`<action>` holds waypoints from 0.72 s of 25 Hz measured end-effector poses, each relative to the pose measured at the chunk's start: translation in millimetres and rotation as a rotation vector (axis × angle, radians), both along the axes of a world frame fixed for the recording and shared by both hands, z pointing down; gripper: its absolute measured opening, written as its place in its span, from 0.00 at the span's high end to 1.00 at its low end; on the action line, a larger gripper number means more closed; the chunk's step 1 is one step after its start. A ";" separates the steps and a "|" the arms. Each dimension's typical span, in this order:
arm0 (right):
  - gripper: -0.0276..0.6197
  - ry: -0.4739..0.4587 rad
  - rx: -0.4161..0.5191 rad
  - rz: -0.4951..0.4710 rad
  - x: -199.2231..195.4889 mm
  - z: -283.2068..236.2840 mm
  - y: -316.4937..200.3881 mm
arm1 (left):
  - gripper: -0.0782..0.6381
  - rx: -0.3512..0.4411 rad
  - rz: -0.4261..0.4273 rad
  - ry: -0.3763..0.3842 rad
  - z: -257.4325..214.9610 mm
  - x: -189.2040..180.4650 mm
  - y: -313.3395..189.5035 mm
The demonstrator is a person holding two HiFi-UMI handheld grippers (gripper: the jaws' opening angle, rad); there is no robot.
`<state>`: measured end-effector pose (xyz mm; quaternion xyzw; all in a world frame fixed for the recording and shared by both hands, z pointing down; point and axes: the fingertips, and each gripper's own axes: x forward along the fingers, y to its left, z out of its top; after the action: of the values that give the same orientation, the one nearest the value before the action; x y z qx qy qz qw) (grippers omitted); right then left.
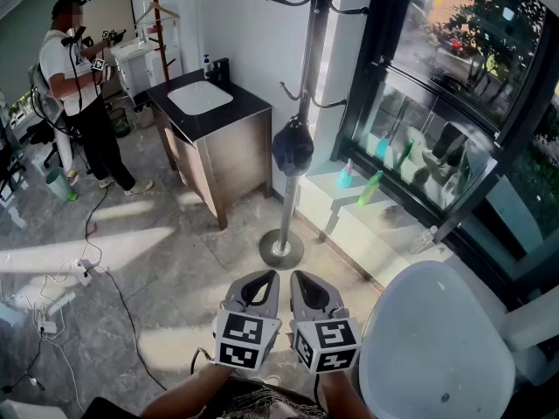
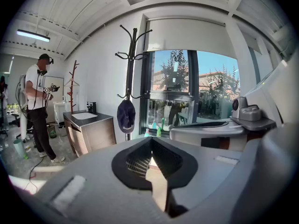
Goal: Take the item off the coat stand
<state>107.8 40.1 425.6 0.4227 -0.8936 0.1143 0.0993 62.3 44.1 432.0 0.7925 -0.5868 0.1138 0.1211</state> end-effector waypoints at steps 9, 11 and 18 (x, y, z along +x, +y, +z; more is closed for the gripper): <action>0.95 -0.011 -0.005 0.013 11.5 1.7 2.4 | 0.89 0.001 0.000 -0.003 -3.1 11.3 1.7; 0.95 -0.011 -0.007 0.012 11.2 2.4 1.0 | 0.89 0.001 -0.001 -0.002 -2.6 11.1 1.0; 0.95 0.009 -0.016 0.022 3.4 10.2 -15.7 | 0.89 -0.008 0.007 0.011 5.8 1.9 -16.7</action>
<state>111.2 24.4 435.8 0.4323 -0.8874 0.1206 0.1052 64.3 27.4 437.8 0.7947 -0.5828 0.1122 0.1272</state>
